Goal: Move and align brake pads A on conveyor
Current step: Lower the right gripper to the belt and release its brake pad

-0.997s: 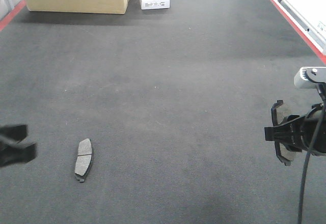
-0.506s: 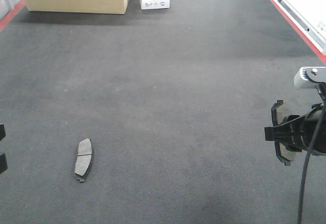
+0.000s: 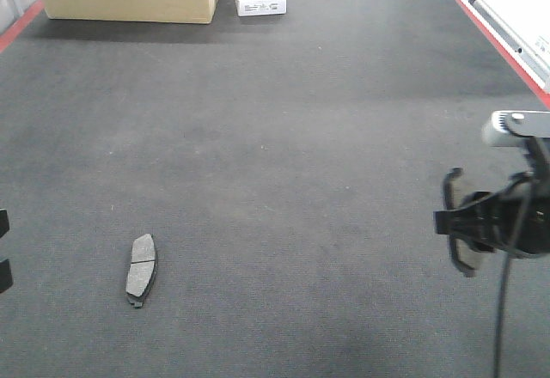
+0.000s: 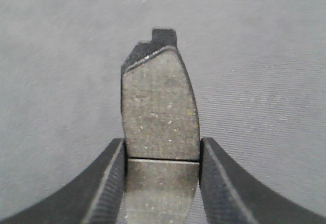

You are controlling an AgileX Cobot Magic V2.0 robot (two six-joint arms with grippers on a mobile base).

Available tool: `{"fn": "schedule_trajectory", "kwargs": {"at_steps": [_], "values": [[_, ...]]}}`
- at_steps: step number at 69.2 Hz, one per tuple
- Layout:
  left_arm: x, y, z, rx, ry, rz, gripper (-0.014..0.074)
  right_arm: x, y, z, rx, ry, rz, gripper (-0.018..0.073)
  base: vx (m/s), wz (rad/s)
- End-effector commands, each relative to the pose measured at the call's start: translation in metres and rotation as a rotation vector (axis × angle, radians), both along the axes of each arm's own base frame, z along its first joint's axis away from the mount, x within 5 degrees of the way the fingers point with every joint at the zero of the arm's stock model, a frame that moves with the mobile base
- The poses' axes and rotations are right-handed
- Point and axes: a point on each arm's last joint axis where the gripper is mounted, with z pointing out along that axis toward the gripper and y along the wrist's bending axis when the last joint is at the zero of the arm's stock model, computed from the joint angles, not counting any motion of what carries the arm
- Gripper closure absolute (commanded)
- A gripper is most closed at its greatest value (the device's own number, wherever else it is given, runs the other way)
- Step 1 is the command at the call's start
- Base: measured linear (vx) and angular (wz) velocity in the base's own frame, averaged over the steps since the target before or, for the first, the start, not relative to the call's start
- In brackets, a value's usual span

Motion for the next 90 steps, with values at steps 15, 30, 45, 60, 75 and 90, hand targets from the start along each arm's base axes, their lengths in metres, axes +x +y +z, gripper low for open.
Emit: {"fn": "schedule_trajectory", "kwargs": {"at_steps": [15, 30, 45, 60, 75, 90], "values": [[0.002, -0.002, 0.013, -0.025, -0.079, -0.013, 0.0603, 0.050, 0.048, 0.004, 0.027, -0.009, 0.131, 0.0480, 0.00, 0.00], [0.002, -0.002, 0.013, -0.025, -0.078, -0.013, 0.0603, 0.088, 0.068, -0.025, -0.031, 0.149, 0.019, 0.0477, 0.00, 0.00], [0.002, -0.002, 0.013, -0.025, -0.078, -0.013, 0.0603, 0.103, 0.074, -0.059, -0.053, 0.236, 0.006, 0.0470, 0.00, 0.00], [0.002, -0.002, 0.013, -0.025, -0.078, -0.013, 0.0603, 0.113, 0.078, -0.084, -0.055, 0.265, 0.002, 0.0459, 0.00, 0.00], [0.002, -0.002, 0.013, -0.025, -0.078, -0.013, 0.0603, 0.114, 0.078, -0.091, -0.055, 0.285, -0.006, 0.0368, 0.00, 0.00], [0.002, -0.002, 0.013, -0.025, -0.078, -0.013, 0.0603, 0.114, 0.078, -0.089, -0.043, 0.283, -0.035, 0.0215, 0.00, 0.00]]}}
